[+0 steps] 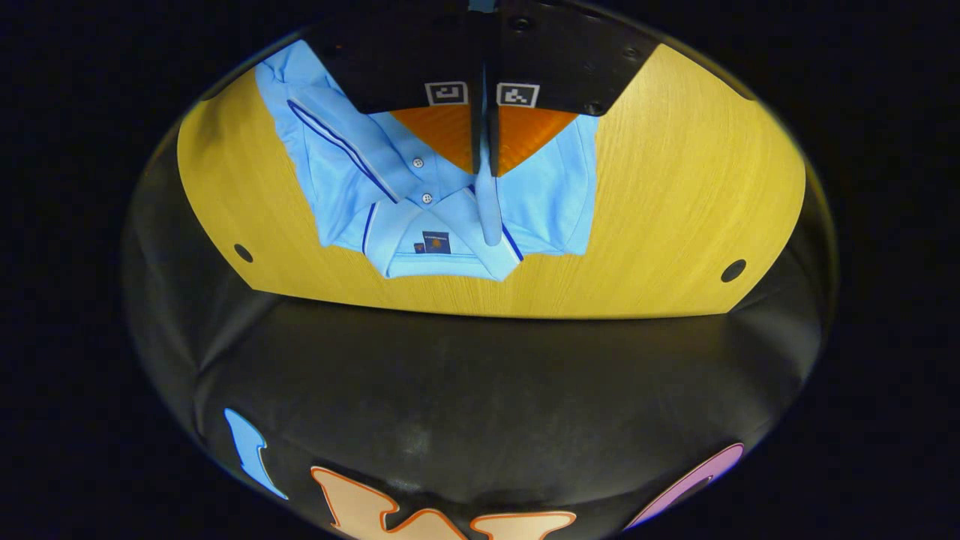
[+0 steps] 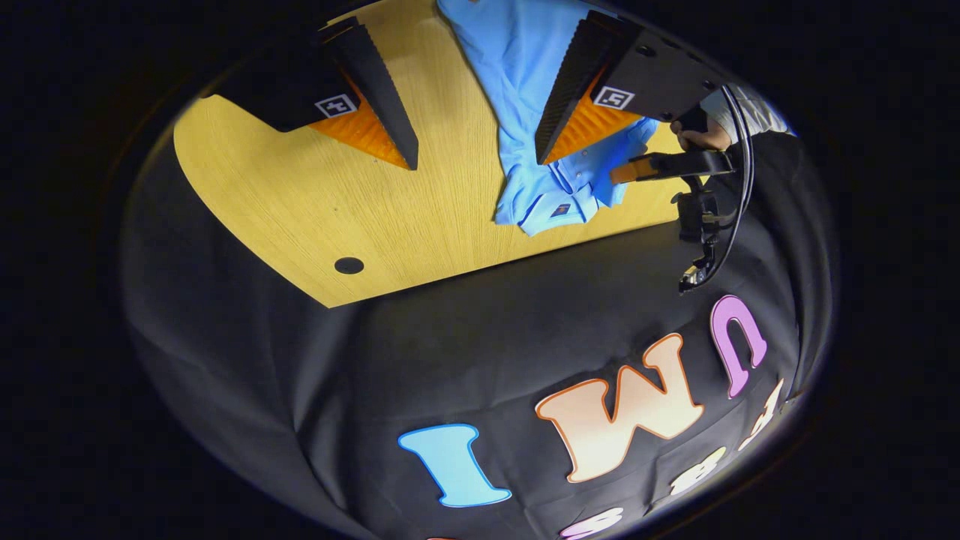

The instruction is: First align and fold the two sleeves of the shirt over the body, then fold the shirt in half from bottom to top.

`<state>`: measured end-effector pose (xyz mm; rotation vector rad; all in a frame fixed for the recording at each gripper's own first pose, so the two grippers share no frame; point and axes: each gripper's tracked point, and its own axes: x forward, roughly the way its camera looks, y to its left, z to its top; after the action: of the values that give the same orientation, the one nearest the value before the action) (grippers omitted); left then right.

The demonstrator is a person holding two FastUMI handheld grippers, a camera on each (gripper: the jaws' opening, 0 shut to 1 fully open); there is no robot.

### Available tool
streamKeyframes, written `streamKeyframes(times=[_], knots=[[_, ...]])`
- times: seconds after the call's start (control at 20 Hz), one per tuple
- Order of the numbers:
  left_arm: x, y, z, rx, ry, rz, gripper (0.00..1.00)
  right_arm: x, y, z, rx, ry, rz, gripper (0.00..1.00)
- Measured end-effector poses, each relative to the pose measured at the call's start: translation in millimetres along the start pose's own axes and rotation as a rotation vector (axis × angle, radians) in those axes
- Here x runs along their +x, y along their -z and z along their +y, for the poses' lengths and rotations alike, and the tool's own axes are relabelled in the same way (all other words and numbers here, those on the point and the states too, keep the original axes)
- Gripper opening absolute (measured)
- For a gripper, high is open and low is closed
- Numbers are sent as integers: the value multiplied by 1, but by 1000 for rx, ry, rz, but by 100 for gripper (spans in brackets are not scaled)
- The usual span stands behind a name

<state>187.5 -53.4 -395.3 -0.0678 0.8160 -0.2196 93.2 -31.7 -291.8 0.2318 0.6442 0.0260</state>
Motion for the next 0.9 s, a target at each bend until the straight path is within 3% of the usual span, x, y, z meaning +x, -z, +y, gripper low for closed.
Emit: streamKeyframes(times=[0.05, 0.1, 0.2, 0.25, 0.3, 0.4, 0.45, 0.6, 0.8, 0.85, 0.9], knots=[[5, 3, -7, -6, 36, 9, 5, 0, -1, 2, 1, 4, -5, 98], [-10, 5, -7, -3, 38, 16, 18, 0, -1, 4, 4, 6, -11, 98], [-26, -3, 0, 9, 10, -18, 69, -8, -9, 7, 4, 10, -52, 98], [-41, -8, -1, 4, 7, -48, 94, -15, -14, 9, 1, 9, -74, 93], [-59, -13, -2, -2, 11, -76, 96, -26, -15, 11, -9, 7, -91, 98], [-93, -18, -2, -8, 12, -139, 97, -46, -23, 9, -54, 15, -145, 98], [-112, -19, 1, 2, -3, -165, 96, -56, -24, 9, -72, 15, -165, 93], [-162, -12, 10, 62, -50, -220, 96, -91, -23, 13, -76, -6, -189, 98], [-219, 10, 17, 96, -75, -253, 96, -129, -8, 13, -96, -29, -195, 98], [-230, 17, 20, 96, -79, -250, 96, -138, -3, 15, -103, -38, -194, 93], [-238, 27, 23, 92, -84, -247, 95, -145, 3, 17, -115, -45, -190, 98]])
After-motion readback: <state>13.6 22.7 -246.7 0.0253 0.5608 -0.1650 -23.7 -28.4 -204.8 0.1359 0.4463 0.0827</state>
